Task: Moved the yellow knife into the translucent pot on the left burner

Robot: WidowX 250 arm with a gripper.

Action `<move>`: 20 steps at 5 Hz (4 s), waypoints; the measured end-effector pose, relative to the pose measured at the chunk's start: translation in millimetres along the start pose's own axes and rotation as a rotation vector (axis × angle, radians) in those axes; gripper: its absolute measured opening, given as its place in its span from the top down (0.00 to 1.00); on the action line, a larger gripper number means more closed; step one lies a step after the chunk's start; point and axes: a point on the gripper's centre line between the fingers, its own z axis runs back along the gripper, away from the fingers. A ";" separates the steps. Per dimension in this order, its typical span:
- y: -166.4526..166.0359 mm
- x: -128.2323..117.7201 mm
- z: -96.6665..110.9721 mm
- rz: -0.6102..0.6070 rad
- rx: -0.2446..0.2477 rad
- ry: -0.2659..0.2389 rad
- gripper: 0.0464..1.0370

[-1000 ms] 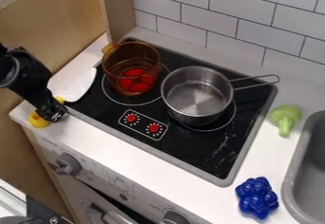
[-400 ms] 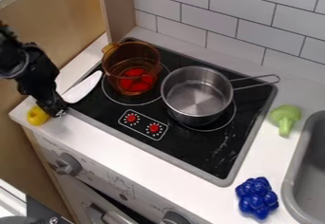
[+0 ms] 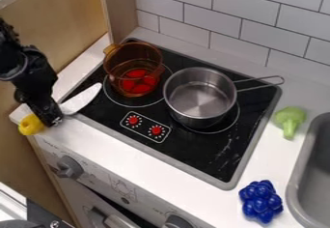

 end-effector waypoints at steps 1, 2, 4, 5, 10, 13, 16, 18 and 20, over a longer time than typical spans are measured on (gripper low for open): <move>-2.0 4.9 17.1 0.013 0.001 0.030 0.73; -5.0 11.6 36.4 0.030 0.000 0.071 0.73; -21.0 23.7 70.8 0.109 0.013 0.174 0.73; -29.4 32.8 88.3 0.141 0.017 0.212 0.73; -18.1 129.6 65.2 0.010 -0.027 -0.097 0.73; -23.5 178.5 22.7 0.016 0.031 -0.214 0.73; -26.5 170.5 19.9 0.047 0.027 -0.179 0.11; -30.1 161.7 30.1 0.062 0.025 -0.154 0.04; -52.3 153.9 60.0 0.157 0.027 -0.067 0.04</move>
